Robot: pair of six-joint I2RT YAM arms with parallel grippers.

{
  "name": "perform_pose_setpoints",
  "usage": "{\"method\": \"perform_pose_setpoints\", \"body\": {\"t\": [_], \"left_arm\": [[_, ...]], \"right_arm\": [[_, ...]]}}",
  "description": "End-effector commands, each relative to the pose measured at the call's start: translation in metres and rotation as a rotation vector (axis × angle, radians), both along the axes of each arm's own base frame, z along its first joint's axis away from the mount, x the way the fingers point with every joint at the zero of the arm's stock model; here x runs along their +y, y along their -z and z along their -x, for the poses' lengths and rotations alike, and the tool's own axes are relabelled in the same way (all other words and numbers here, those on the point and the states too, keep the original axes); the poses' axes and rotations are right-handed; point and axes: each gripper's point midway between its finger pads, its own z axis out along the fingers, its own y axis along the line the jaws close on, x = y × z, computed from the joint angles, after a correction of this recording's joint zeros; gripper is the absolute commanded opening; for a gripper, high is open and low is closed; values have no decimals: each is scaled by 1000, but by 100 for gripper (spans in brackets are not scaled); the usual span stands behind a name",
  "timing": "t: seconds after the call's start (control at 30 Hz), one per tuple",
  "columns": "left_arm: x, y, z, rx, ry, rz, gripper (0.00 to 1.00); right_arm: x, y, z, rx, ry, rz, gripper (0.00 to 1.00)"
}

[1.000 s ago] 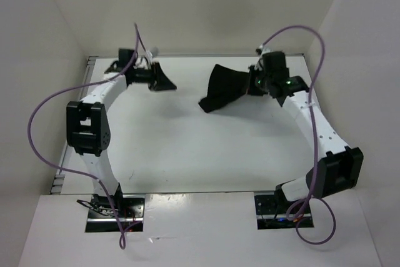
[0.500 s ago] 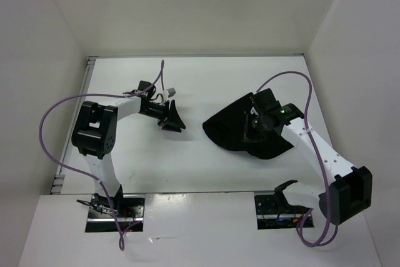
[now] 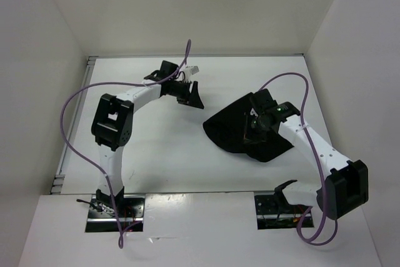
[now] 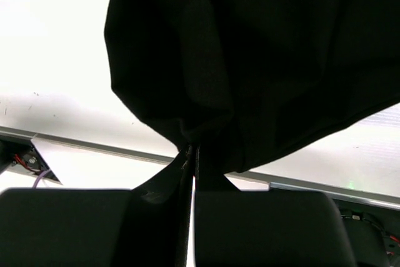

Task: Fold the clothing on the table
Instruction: Flatten the skirt out

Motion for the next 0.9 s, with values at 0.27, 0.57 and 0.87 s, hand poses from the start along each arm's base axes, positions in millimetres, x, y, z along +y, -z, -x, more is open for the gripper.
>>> {"method": "perform_pose_setpoints", "body": {"t": [0.27, 0.57, 0.87], "left_arm": [[-33, 14, 21, -226, 217, -110, 62], [-40, 23, 49, -104, 301, -93, 63], [-10, 41, 66, -61, 244, -238, 59]], "right_arm": [[-2, 1, -7, -2, -18, 31, 0], [-7, 7, -10, 18, -17, 47, 0], [-10, 7, -3, 58, -17, 63, 0]]}}
